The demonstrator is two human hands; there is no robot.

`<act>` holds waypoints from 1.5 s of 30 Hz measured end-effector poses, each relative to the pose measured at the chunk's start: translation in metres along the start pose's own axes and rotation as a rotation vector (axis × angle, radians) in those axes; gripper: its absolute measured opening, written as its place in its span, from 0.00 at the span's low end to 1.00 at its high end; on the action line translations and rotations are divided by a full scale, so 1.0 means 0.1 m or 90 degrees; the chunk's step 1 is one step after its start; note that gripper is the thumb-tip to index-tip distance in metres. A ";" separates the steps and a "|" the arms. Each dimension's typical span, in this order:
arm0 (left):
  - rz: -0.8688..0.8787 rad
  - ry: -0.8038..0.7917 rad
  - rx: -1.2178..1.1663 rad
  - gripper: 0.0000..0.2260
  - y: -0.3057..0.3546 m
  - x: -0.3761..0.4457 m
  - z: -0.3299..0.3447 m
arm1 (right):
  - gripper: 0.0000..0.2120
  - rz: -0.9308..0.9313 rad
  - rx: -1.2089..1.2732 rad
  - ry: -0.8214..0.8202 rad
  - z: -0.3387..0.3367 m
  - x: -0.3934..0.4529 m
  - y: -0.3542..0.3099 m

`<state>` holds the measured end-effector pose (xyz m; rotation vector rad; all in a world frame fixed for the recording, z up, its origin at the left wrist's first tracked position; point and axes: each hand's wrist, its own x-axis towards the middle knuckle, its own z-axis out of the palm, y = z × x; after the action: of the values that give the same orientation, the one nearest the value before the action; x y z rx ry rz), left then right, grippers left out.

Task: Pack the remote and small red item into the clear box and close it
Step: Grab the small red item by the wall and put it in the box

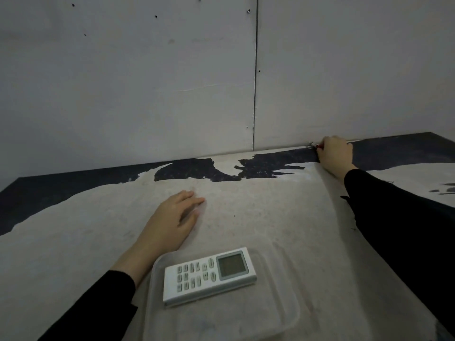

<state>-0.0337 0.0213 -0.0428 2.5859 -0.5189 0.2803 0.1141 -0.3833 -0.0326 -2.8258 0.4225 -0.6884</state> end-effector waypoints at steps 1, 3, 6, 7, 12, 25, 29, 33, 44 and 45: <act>0.000 0.003 0.003 0.22 0.01 -0.01 0.00 | 0.10 0.009 0.027 0.001 0.00 -0.03 -0.01; -0.005 0.008 0.002 0.20 0.02 -0.03 0.00 | 0.10 0.041 0.118 -0.001 -0.07 -0.15 -0.07; -0.023 -0.005 -0.013 0.18 0.00 -0.04 0.01 | 0.09 0.065 0.257 -0.016 -0.28 -0.45 -0.16; -0.028 -0.013 -0.015 0.19 0.00 -0.03 0.01 | 0.09 0.060 0.283 -0.025 -0.37 -0.56 -0.20; -0.056 0.045 -0.042 0.13 0.04 -0.08 -0.09 | 0.09 -0.012 0.368 -0.082 -1.01 -1.37 -0.44; 0.005 0.068 -0.318 0.15 0.97 -1.30 -0.60 | 0.06 -0.424 0.381 -0.226 -1.82 -2.90 -1.06; 0.001 0.062 -0.284 0.11 1.11 -1.49 -0.49 | 0.07 -0.444 0.424 -0.217 -1.68 -3.00 -1.08; -0.030 0.124 -0.294 0.05 1.12 -1.48 -0.49 | 0.08 -0.453 0.433 -0.196 -1.57 -3.06 -1.04; -0.090 0.057 -0.331 0.02 1.09 -1.46 -0.45 | 0.08 -0.437 0.475 -0.155 -1.65 -3.08 -1.03; -0.088 0.039 -0.394 0.01 1.12 -1.47 -0.45 | 0.08 -0.432 0.481 -0.157 -1.65 -3.08 -1.03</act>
<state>-0.2172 -0.0015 0.0014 1.9915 -0.3339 0.1231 -0.2032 -0.2090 0.0097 -2.2187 -0.7214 -0.4454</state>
